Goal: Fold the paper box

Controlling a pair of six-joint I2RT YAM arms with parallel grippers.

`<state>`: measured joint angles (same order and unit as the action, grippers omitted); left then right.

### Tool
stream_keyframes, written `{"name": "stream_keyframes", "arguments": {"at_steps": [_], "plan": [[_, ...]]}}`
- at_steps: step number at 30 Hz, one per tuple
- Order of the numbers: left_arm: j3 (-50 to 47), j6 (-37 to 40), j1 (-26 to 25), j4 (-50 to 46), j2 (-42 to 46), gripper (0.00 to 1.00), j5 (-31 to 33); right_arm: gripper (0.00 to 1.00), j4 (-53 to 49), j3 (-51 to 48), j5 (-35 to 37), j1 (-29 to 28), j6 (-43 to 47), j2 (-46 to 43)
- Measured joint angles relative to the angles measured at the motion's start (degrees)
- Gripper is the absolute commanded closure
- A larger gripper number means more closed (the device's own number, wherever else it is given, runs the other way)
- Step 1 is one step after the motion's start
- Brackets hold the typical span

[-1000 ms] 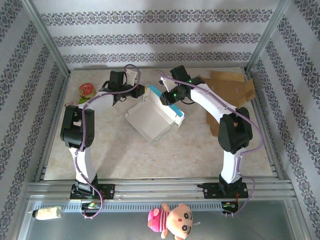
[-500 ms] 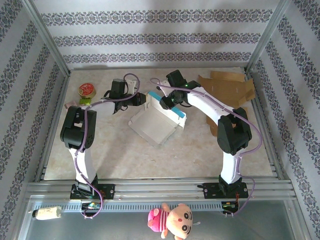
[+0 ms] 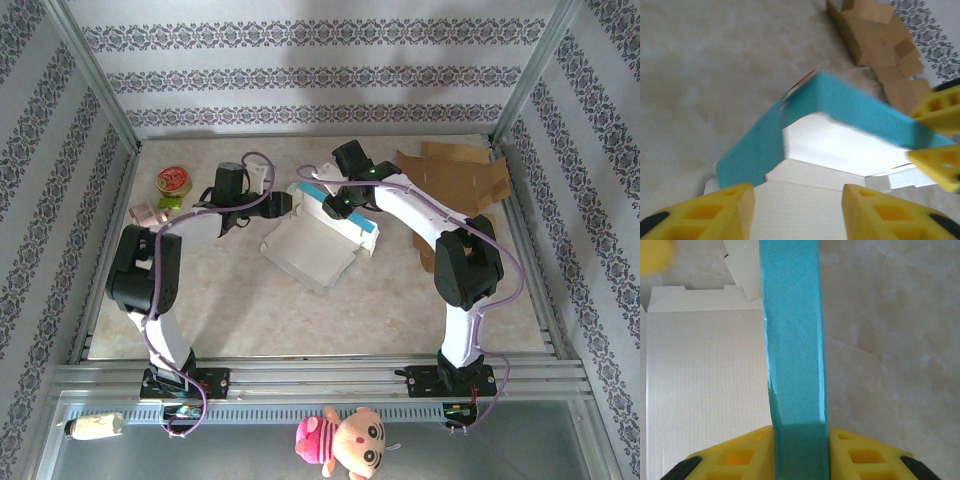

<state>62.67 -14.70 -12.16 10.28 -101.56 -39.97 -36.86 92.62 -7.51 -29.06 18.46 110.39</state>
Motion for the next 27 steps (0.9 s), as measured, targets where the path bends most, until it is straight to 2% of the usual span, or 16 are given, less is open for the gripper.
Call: {"name": "stream_keyframes", "arguments": {"at_steps": [4, 9, 19, 23, 27], "plan": [[-0.1, 6.4, 1.0, -1.5, 7.4, 0.45, 1.8, 0.7, -0.2, 0.0, 0.0, 0.0, 1.1, 0.0], [1.4, 21.1, 2.5, -5.2, 10.1, 0.44, 6.3, 0.69, -0.6, 0.0, -0.8, -0.1, 2.1, 0.0], [19.3, 47.5, 6.6, -27.5, -7.2, 0.38, 7.0, 0.69, -1.7, 0.1, -3.7, -0.1, 3.6, 0.0], [25.1, 55.5, 6.6, -35.5, -12.8, 0.39, 3.0, 0.69, -2.0, 0.1, -4.9, -0.1, 4.0, 0.0], [25.6, 61.2, 6.6, -38.5, -14.2, 0.39, -2.0, 0.69, -2.1, 0.1, -5.9, -0.1, 4.1, 0.0]]}}
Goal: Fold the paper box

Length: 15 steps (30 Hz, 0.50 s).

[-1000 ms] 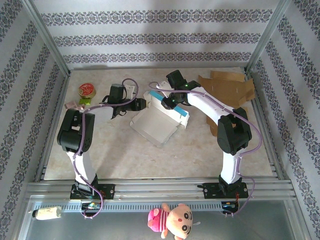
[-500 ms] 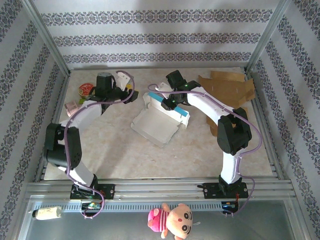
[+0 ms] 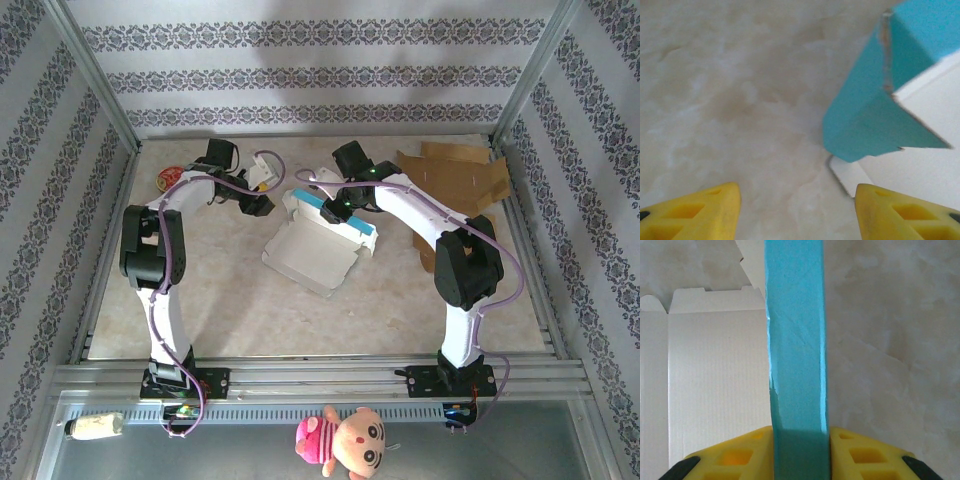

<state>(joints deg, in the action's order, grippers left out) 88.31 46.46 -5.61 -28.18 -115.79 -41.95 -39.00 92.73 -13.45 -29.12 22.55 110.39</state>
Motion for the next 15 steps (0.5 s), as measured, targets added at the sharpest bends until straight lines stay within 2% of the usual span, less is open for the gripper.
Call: {"name": "stream_keyframes", "arguments": {"at_steps": [4, 9, 15], "plan": [[0.1, 2.5, -0.2, -0.1, 0.0, 0.42, -4.1, 0.69, 0.0, 0.0, -1.3, 0.0, 0.0, 0.0], [1.5, 4.1, -1.6, 0.3, -2.0, 0.55, -6.5, 0.68, 0.1, -0.2, -1.9, 0.0, 0.0, 0.0], [2.1, 4.5, -3.3, 0.3, -3.7, 0.54, -8.7, 0.68, 0.9, -0.8, -2.5, 0.0, -0.1, 0.0]]}}
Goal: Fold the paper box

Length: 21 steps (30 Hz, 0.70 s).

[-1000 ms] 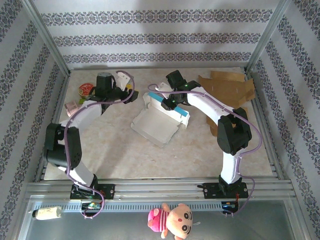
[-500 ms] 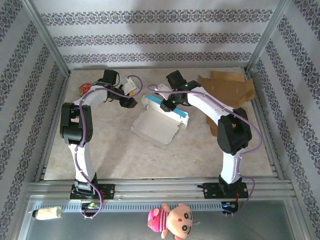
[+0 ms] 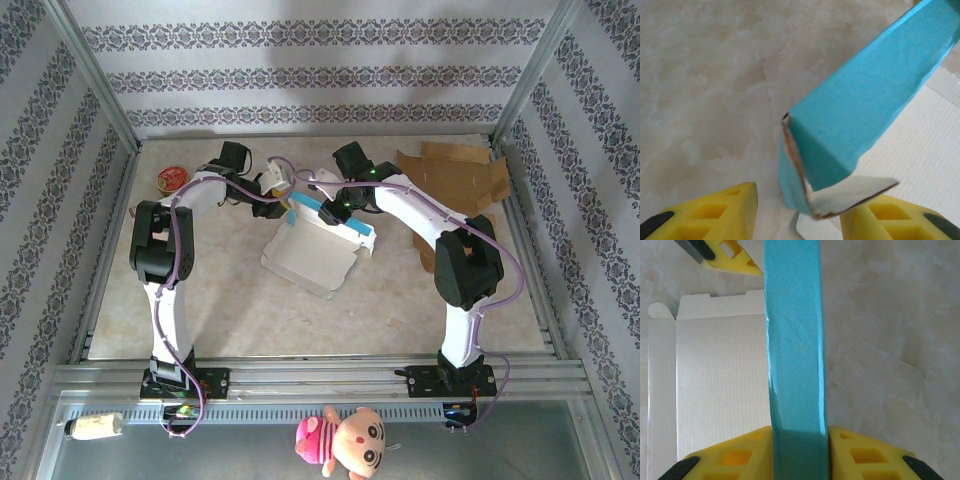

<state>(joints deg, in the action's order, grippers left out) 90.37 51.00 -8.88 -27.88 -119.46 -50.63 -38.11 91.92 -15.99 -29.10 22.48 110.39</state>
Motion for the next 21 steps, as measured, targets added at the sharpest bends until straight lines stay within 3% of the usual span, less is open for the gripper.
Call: {"name": "stream_keyframes", "arguments": {"at_steps": [5, 21], "plan": [[-0.4, -2.2, -0.7, 1.8, 0.0, 0.56, 0.1, 0.68, 1.3, -1.0, -0.2, 0.0, -0.2, -0.3], [-4.4, -7.4, -4.7, 13.4, 0.1, 0.93, 10.5, 0.68, 1.6, -1.3, -4.6, 1.5, -4.4, -0.4]]}}
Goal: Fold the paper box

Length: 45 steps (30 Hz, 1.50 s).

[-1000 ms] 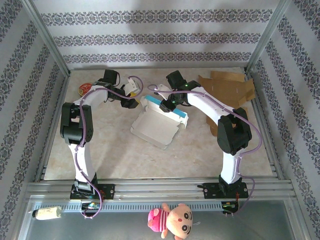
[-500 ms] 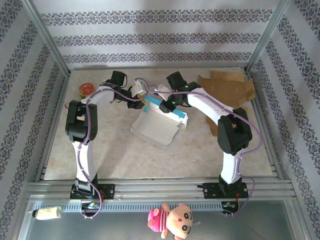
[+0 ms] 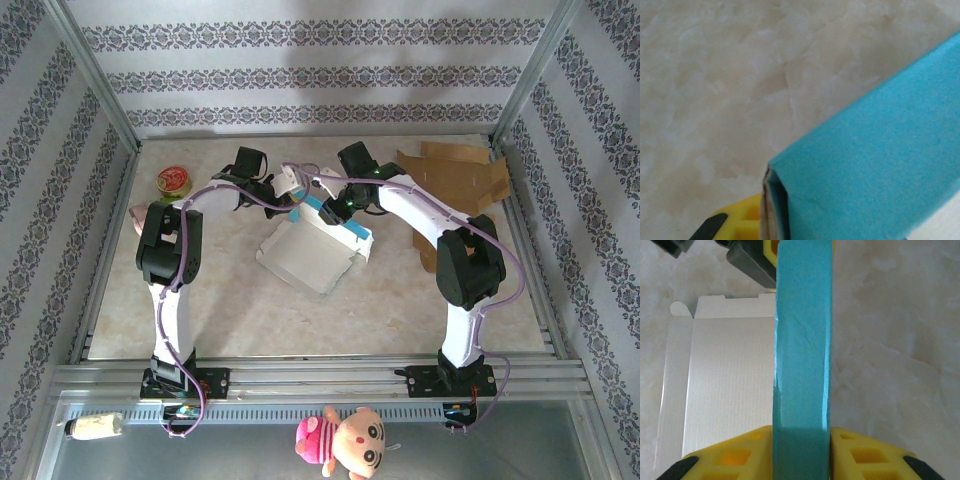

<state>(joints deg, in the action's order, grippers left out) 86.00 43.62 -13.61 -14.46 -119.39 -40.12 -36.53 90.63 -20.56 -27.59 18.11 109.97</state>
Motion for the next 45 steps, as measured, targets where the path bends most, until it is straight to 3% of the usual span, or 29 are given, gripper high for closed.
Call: {"name": "stream_keyframes", "arguments": {"at_steps": [6, 10, 17, 22, 27, 39, 45], "plan": [[-1.4, -4.0, -1.2, 2.8, 1.0, 0.93, 3.5, 0.67, 0.0, 0.0, -1.0, 0.6, -2.0, 0.0], [-1.7, -6.9, -2.3, 3.2, 1.3, 0.64, 5.8, 0.67, 0.5, 0.0, -2.4, 1.0, -3.0, 0.0], [-7.6, -7.5, -2.8, 3.3, 6.8, 0.58, 7.6, 0.67, 1.2, 0.0, -4.7, 1.1, -3.0, 0.0], [-9.6, -5.6, -2.2, 1.9, 11.8, 0.45, 7.6, 0.67, 1.4, 0.0, -6.5, 1.2, -2.8, 0.0], [-9.4, -4.2, 0.0, -1.1, 13.9, 0.31, 2.5, 0.67, 1.7, 0.0, -6.6, 1.3, -2.7, 0.1], [-7.6, -3.4, 4.6, -3.2, 13.2, 0.34, -3.2, 0.67, 1.7, 0.0, -7.0, 1.6, -2.0, 0.9], [-4.8, -4.7, 4.6, -3.1, 8.7, 0.46, -4.0, 0.67, 1.7, 0.0, -7.0, 1.6, -1.8, 1.1]]}}
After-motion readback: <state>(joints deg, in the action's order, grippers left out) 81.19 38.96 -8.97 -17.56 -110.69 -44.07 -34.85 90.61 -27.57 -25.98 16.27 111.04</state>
